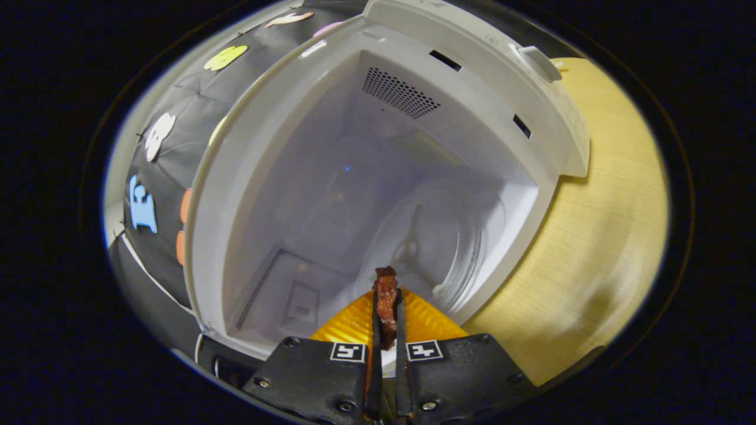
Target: Open the microwave oven with the left hand, put the food in, and close the microwave oven.
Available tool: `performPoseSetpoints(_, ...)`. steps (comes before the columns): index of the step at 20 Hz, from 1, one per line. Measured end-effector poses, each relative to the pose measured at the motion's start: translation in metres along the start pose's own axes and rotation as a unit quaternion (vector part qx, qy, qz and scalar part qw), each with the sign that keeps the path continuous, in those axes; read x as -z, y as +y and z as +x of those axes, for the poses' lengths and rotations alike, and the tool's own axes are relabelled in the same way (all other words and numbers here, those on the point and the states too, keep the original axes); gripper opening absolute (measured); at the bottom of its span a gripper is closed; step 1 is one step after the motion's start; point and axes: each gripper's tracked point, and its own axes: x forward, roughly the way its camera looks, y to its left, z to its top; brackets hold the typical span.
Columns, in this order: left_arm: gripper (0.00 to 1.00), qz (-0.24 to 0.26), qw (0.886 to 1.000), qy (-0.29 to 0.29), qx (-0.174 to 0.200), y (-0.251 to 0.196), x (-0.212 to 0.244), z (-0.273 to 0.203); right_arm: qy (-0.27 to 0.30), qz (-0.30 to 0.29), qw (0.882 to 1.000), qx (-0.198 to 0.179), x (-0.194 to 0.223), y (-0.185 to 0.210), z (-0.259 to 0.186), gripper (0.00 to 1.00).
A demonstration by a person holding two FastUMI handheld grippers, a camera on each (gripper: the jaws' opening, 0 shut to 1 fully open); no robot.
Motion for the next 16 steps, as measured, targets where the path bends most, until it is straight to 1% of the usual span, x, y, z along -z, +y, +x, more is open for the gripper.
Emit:
performPoseSetpoints(1, 0.95, 0.003, 1.000, 0.001, -0.002, 0.001, -0.001, 0.002, -0.002, 0.001, 1.000, 0.004, 0.001, -0.006, 0.005, 0.14)
performPoseSetpoints(2, 0.94, 0.003, 1.000, 0.001, -0.003, -0.001, 0.000, 0.004, -0.003, -0.004, 1.000, 0.002, 0.002, -0.008, 0.009, 0.08)
performPoseSetpoints(3, 0.94, 0.003, 1.000, 0.000, 0.000, -0.003, -0.001, 0.004, 0.002, -0.020, 1.000, -0.001, 0.002, -0.010, 0.009, 0.11)
performPoseSetpoints(4, 0.95, 0.006, 1.000, 0.001, 0.002, -0.006, 0.000, 0.006, 0.000, -0.047, 0.999, 0.005, 0.000, -0.011, 0.011, 0.10)
performPoseSetpoints(5, 0.94, 0.008, 1.000, 0.000, 0.004, -0.008, -0.001, 0.007, -0.007, -0.083, 0.996, 0.011, -0.006, -0.013, 0.011, 0.31)
performPoseSetpoints(6, 0.94, 0.008, 1.000, 0.000, 0.005, -0.010, -0.001, 0.008, -0.013, -0.107, 0.994, 0.009, -0.010, -0.010, 0.012, 0.27)
performPoseSetpoints(7, 0.94, 0.009, 1.000, -0.002, 0.002, -0.011, 0.000, 0.009, -0.014, -0.120, 0.993, 0.010, -0.010, -0.008, 0.011, 0.43)
performPoseSetpoints(8, 0.94, 0.009, 1.000, -0.002, 0.006, -0.015, 0.000, 0.011, -0.016, -0.122, 0.992, 0.008, -0.011, -0.004, 0.010, 0.51)
performPoseSetpoints(9, 0.94, 0.009, 1.000, 0.002, 0.007, -0.018, 0.002, 0.012, -0.019, -0.136, 0.991, 0.009, -0.012, -0.003, 0.009, 0.65)
performPoseSetpoints(11, 0.95, 0.015, 1.000, -0.003, 0.013, -0.023, -0.002, 0.011, -0.030, -0.179, 0.983, 0.018, -0.019, -0.005, 0.009, 0.83)
performPoseSetpoints(12, 0.94, 0.017, 1.000, -0.007, 0.013, -0.024, -0.004, 0.010, -0.034, -0.196, 0.980, 0.015, -0.020, -0.003, 0.009, 0.87)
performPoseSetpoints(14, 0.94, 0.018, 1.000, -0.011, 0.014, -0.024, -0.004, 0.011, -0.031, -0.212, 0.977, 0.006, -0.018, -0.001, 0.010, 0.87)
performPoseSetpoints(15, 0.95, 0.017, 1.000, -0.008, 0.014, -0.024, -0.002, 0.010, -0.026, -0.229, 0.973, 0.007, -0.016, -0.003, 0.010, 0.87)
performPoseSetpoints(16, 0.94, 0.016, 1.000, -0.008, 0.013, -0.024, -0.001, 0.010, -0.026, -0.242, 0.970, 0.012, -0.016, -0.007, 0.011, 0.99)
